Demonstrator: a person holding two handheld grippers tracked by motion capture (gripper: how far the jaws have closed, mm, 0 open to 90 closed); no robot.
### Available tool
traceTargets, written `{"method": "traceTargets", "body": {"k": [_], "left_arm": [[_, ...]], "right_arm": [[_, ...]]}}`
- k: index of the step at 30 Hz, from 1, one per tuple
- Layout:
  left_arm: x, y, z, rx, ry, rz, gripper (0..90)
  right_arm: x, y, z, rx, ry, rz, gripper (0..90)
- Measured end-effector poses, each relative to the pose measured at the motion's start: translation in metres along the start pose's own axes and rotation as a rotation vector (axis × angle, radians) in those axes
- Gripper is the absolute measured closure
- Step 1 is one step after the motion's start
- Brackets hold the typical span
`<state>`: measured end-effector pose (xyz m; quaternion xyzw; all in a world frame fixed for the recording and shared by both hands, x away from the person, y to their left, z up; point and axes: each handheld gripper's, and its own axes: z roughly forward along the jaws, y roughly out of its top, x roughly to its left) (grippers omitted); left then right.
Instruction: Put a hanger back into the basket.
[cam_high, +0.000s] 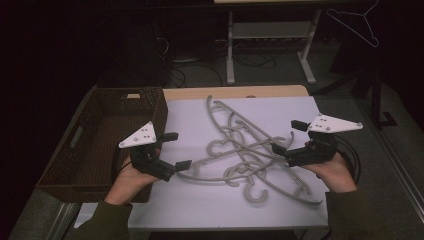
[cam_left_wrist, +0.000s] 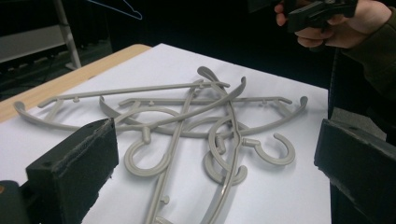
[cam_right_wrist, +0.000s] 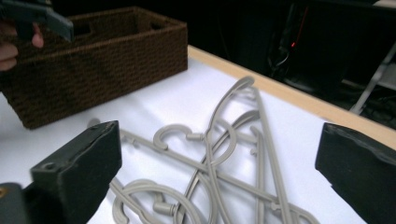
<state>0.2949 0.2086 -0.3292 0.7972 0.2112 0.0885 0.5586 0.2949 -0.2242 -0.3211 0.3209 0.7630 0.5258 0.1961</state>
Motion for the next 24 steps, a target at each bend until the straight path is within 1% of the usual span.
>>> {"method": "traceTargets", "body": {"k": [1,5,7,8,11,14,15,16,17,21,22,23,24], "left_arm": [[-0.001,-0.001,0.001,-0.002,-0.002,-0.006,0.0],[-0.001,-0.002,0.005,0.005,-0.012,-0.008,0.0],[-0.001,-0.003,0.006,0.006,-0.014,-0.01,0.0],[0.0,-0.003,0.006,0.008,-0.015,-0.011,0.0],[0.001,-0.005,0.006,0.009,-0.017,-0.017,0.0],[0.002,-0.005,0.005,0.008,-0.016,-0.02,0.0],[0.002,-0.005,0.005,0.008,-0.016,-0.02,0.0],[0.003,-0.005,0.005,0.007,-0.018,-0.02,0.0],[0.002,-0.005,0.006,0.002,-0.021,-0.022,0.0],[0.002,-0.005,0.007,0.008,-0.025,-0.02,0.0],[0.002,-0.005,0.007,0.008,-0.025,-0.02,0.0],[0.002,-0.006,0.008,0.008,-0.028,-0.02,0.0],[0.002,-0.006,0.008,0.011,-0.03,-0.019,0.0]], "right_arm": [[0.0,0.0,0.003,0.016,0.007,-0.002,2.0],[-0.002,0.0,0.018,0.062,0.026,-0.009,5.6],[-0.003,0.0,0.027,0.088,0.028,-0.009,6.8],[-0.004,0.0,0.032,0.099,0.029,-0.017,7.8],[-0.006,-0.001,0.047,0.134,0.039,-0.019,10.4],[-0.006,-0.005,0.061,0.182,0.057,-0.027,13.6],[-0.006,-0.005,0.061,0.182,0.057,-0.027,13.6],[-0.007,-0.006,0.067,0.2,0.062,-0.03,14.0],[-0.007,-0.01,0.08,0.238,0.075,-0.031,16.2],[-0.009,-0.016,0.099,0.288,0.092,-0.039,22.3],[-0.009,-0.016,0.099,0.288,0.092,-0.039,22.3],[-0.012,-0.02,0.109,0.319,0.093,-0.044,26.5],[-0.012,-0.021,0.112,0.331,0.097,-0.045,29.1]]}}
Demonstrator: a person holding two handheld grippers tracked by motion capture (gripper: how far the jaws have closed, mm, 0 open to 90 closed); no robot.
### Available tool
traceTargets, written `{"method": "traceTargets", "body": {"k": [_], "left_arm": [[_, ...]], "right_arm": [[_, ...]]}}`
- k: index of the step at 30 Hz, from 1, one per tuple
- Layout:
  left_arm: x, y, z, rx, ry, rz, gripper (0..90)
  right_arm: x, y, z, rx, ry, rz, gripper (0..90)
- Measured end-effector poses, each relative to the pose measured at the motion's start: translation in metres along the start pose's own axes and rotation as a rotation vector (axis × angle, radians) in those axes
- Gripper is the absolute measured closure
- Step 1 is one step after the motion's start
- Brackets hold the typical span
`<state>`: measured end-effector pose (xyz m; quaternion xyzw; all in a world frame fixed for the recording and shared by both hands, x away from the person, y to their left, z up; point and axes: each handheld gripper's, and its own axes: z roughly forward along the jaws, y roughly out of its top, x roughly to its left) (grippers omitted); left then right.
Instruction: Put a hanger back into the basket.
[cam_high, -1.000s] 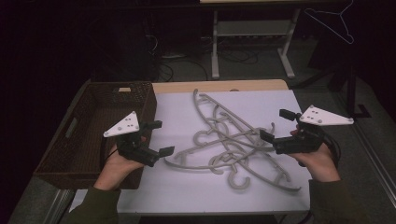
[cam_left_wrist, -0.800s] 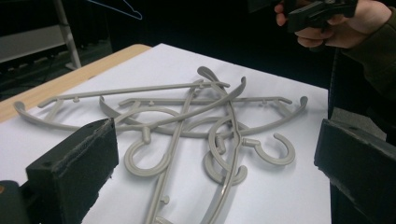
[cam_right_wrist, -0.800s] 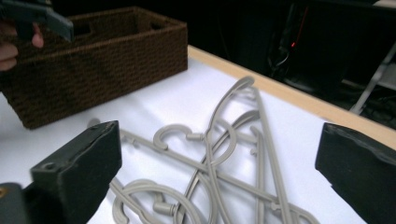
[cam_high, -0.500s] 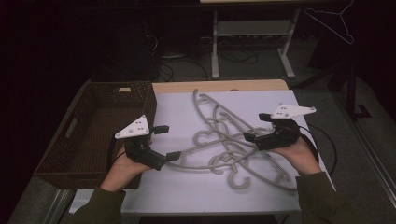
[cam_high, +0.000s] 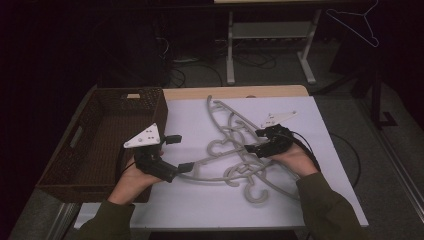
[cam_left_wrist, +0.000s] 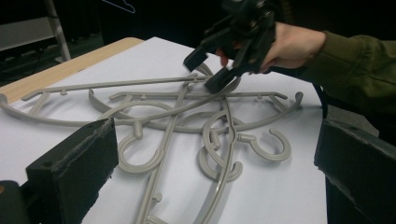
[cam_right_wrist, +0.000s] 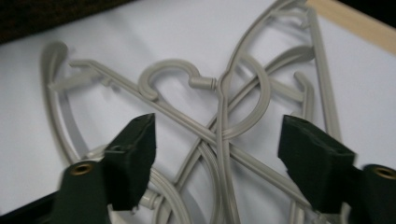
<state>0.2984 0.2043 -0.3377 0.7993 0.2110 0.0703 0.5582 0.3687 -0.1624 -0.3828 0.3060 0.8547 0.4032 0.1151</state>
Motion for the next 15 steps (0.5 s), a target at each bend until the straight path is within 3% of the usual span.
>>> {"method": "traceTargets", "body": {"k": [9,15], "left_arm": [[0.0,0.0,0.001,0.002,-0.004,-0.001,0.0],[-0.001,0.0,0.002,0.003,-0.007,-0.001,0.0]], "right_arm": [[-0.009,-0.005,0.033,0.107,-0.004,-0.028,50.7],[-0.009,-0.007,0.041,0.161,-0.022,-0.035,62.6]]}}
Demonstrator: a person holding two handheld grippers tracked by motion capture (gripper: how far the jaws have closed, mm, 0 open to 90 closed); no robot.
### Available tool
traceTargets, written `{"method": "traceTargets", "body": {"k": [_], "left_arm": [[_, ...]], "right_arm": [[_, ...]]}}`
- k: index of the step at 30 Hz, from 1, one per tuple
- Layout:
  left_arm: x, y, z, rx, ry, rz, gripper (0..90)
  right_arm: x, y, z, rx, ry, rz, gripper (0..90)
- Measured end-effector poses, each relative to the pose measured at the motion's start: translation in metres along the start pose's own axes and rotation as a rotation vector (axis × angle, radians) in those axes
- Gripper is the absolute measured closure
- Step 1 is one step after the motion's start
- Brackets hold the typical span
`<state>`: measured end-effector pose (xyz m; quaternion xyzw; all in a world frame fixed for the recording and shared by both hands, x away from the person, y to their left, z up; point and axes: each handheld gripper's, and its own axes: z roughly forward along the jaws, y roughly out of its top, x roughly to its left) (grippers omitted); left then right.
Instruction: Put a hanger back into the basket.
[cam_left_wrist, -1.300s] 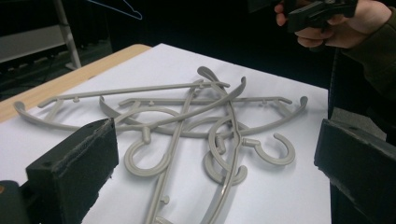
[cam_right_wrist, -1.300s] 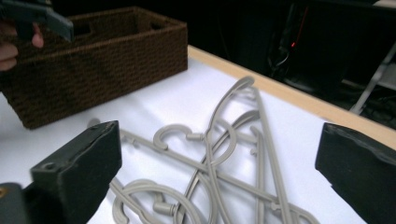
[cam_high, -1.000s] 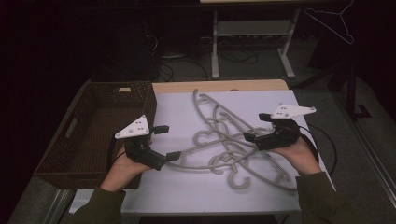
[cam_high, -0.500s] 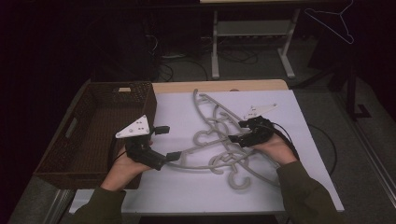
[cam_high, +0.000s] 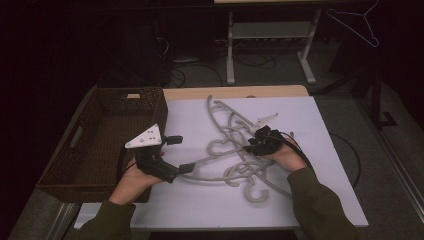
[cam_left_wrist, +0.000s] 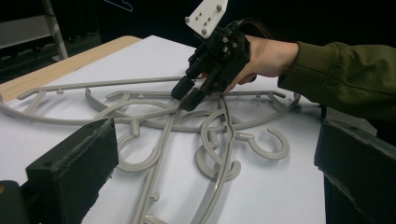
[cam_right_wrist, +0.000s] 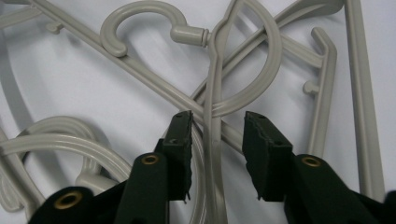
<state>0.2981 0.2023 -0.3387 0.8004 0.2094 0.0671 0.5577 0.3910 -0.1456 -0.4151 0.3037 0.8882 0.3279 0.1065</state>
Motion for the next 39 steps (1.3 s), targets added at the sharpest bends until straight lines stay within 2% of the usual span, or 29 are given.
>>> {"method": "traceTargets", "body": {"k": [7,10,12,17,20,26,27,29,32,34,39], "left_arm": [[-0.001,0.0,0.001,0.001,-0.002,-0.001,0.0],[0.0,0.0,0.001,0.004,-0.004,0.005,0.0],[0.0,0.0,0.002,0.004,-0.004,0.005,0.0],[-0.001,0.0,0.002,0.006,-0.005,0.005,0.0],[-0.001,0.0,0.002,0.006,-0.005,0.004,0.0],[0.0,-0.001,0.002,0.009,-0.006,0.0,0.0],[0.0,-0.001,0.002,0.009,-0.007,0.0,0.0],[0.0,-0.002,0.004,0.013,-0.008,0.0,0.0],[-0.001,-0.002,0.006,0.027,-0.011,0.002,0.0],[-0.002,-0.004,0.01,0.049,-0.014,0.01,0.0],[-0.003,-0.006,0.014,0.073,-0.025,0.009,0.0]], "right_arm": [[0.001,0.0,0.003,0.067,-0.014,0.0,69.4],[0.001,0.0,0.005,0.078,-0.018,-0.001,71.4],[0.0,-0.001,0.006,0.099,-0.025,-0.026,72.0],[0.002,-0.001,0.007,0.123,-0.023,-0.028,74.8],[0.001,0.0,0.008,0.125,-0.023,-0.046,76.6],[0.003,0.0,0.007,0.124,-0.017,-0.054,80.1],[0.002,-0.001,0.007,0.121,-0.023,-0.071,80.3],[0.002,0.0,0.006,0.124,-0.016,-0.058,80.6],[0.0,-0.002,0.006,0.116,-0.021,-0.088,81.0],[0.001,-0.002,0.004,0.117,-0.016,-0.073,81.3],[-0.002,-0.003,-0.003,0.099,-0.022,-0.092,81.7]]}}
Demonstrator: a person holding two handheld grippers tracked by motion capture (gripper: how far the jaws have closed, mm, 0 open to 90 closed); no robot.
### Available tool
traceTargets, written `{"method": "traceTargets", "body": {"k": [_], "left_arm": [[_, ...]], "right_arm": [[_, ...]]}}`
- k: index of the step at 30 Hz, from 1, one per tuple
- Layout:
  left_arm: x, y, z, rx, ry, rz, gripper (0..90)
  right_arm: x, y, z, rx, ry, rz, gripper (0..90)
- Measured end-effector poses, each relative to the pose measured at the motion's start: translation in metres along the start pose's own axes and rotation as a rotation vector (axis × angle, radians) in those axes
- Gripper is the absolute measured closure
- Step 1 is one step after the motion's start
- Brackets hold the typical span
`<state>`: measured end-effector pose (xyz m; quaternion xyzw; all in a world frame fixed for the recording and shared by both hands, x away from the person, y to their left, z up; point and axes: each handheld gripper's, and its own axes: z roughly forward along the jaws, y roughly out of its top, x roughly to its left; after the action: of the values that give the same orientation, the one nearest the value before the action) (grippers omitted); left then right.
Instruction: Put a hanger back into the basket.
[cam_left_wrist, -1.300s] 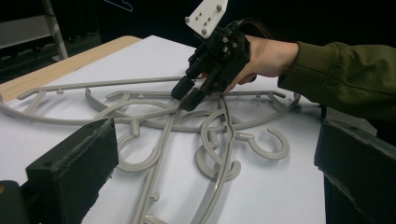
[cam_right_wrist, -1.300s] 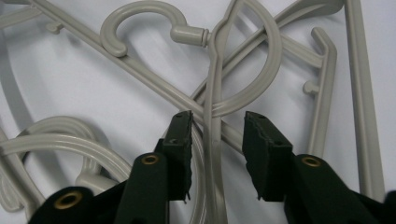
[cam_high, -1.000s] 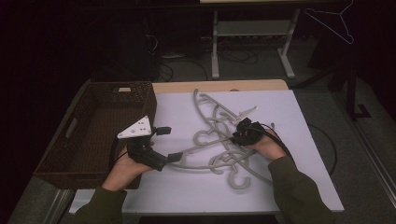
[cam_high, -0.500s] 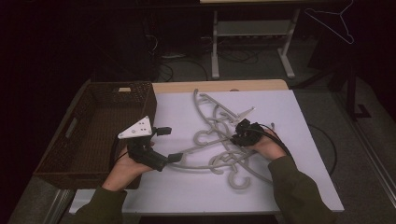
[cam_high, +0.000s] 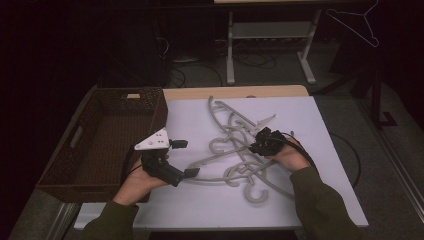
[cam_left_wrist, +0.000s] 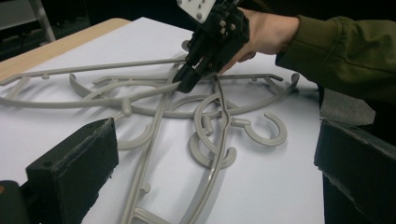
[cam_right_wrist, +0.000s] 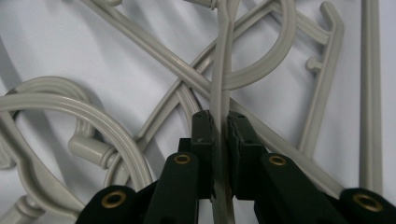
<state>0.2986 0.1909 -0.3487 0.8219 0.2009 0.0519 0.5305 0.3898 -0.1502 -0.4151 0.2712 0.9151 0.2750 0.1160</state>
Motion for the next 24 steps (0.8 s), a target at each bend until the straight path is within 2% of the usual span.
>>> {"method": "traceTargets", "body": {"k": [4,5,8,9,12,15,17,18,21,22,23,24], "left_arm": [[-0.001,-0.001,0.002,-0.003,-0.006,0.0,0.0],[-0.001,-0.001,0.003,-0.002,-0.006,-0.002,0.0],[-0.001,-0.001,0.004,0.005,-0.008,-0.001,0.0],[-0.001,-0.002,0.004,0.012,-0.01,-0.003,0.0],[-0.001,-0.003,0.006,0.016,-0.013,-0.001,0.0],[-0.001,-0.003,0.006,0.019,-0.013,-0.003,0.0],[-0.001,-0.004,0.007,0.018,-0.013,-0.007,0.0],[-0.001,-0.004,0.007,0.018,-0.013,-0.007,0.0],[-0.001,-0.005,0.008,0.024,-0.013,-0.008,0.0],[-0.001,-0.005,0.008,0.024,-0.013,-0.008,0.0],[0.0,-0.006,0.01,0.028,-0.015,-0.008,0.0],[-0.001,-0.006,0.01,0.032,-0.016,-0.011,0.0]], "right_arm": [[-0.001,-0.001,-0.006,-0.009,-0.008,-0.021,81.9],[-0.002,-0.002,-0.008,-0.014,-0.01,-0.045,81.9],[-0.001,-0.003,-0.012,-0.023,-0.008,-0.049,82.0],[0.0,-0.003,-0.018,-0.036,-0.025,-0.069,82.0],[0.002,-0.004,-0.026,-0.065,-0.024,-0.085,82.0],[0.008,-0.007,-0.035,-0.072,0.0,-0.12,82.0],[0.013,-0.009,-0.04,-0.075,0.013,-0.161,82.0],[0.018,-0.01,-0.042,-0.079,0.028,-0.147,81.9],[0.028,-0.015,-0.049,-0.088,0.067,-0.202,81.9],[0.028,-0.015,-0.049,-0.088,0.067,-0.202,81.9],[0.038,-0.02,-0.052,-0.089,0.1,-0.232,81.9],[0.041,-0.022,-0.052,-0.094,0.11,-0.247,81.9]]}}
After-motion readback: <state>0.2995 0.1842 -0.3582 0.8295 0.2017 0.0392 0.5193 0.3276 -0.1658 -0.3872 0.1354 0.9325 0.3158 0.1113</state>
